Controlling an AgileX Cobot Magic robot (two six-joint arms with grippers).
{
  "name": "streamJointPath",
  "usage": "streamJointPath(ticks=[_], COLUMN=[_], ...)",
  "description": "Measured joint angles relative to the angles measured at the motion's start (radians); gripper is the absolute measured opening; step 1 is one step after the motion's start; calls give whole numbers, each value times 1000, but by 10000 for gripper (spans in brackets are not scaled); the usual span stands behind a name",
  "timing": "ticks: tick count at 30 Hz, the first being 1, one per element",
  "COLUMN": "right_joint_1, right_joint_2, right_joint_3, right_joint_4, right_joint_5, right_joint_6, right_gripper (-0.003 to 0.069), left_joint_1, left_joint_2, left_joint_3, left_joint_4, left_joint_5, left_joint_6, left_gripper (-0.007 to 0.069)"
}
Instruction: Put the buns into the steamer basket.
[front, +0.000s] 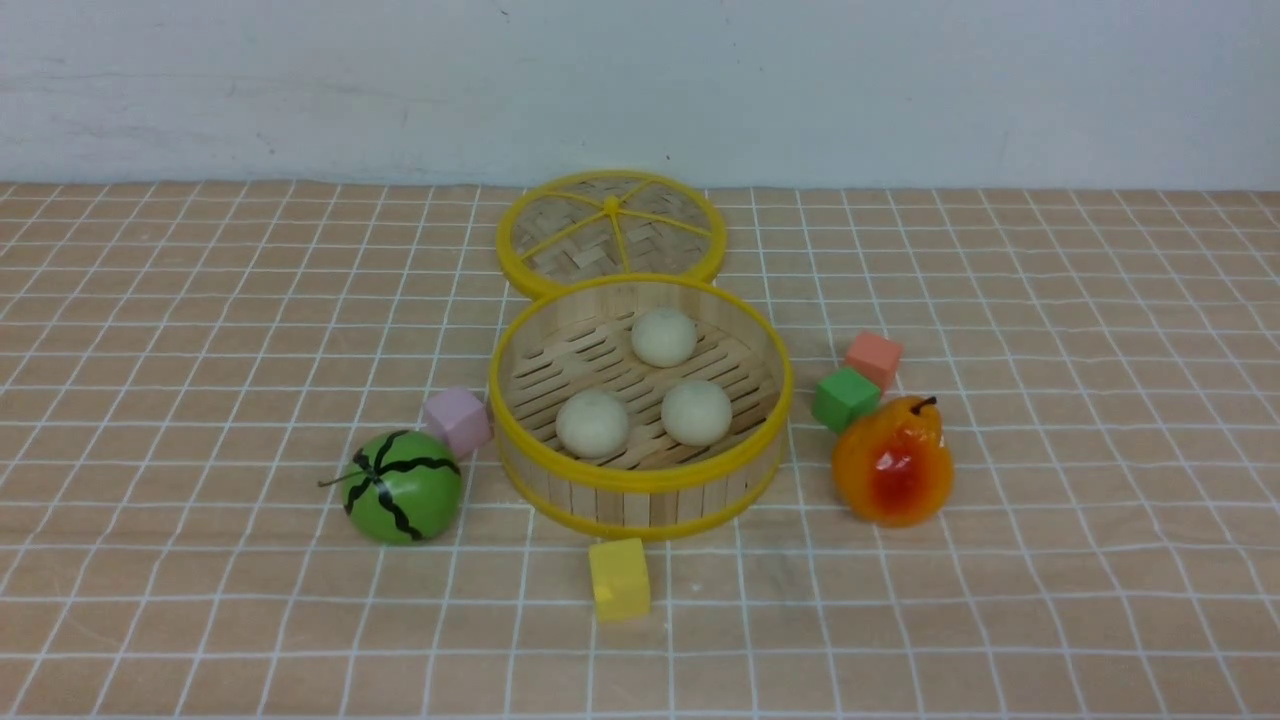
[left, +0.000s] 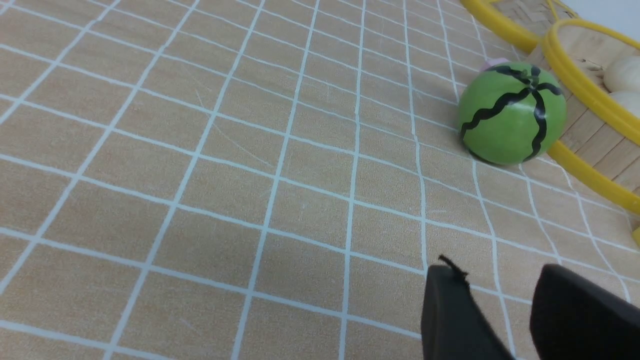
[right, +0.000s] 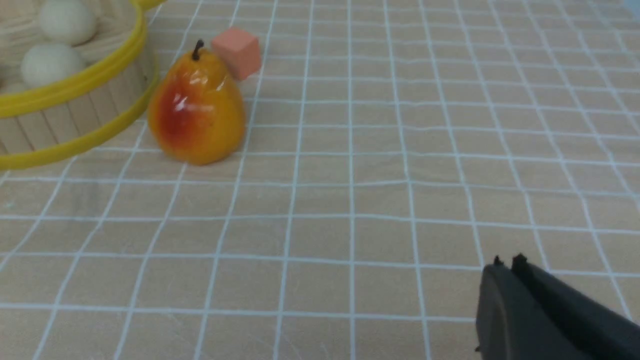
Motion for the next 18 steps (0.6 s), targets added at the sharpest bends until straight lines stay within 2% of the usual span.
streamJointPath(ticks=[11, 18], right_joint_1=[-100, -101], right_joint_2=[-126, -127], right_joint_3=[187, 268], right_joint_4=[87, 92], right_joint_5=[-100, -118], right_joint_6=[0, 0], right_gripper=[3, 11], left_joint_1=[0, 0], left_joint_2=[0, 0], left_joint_3=[0, 0], left_joint_4=[0, 0], left_joint_5=[0, 0], left_joint_6=[0, 0], left_gripper=[239, 239])
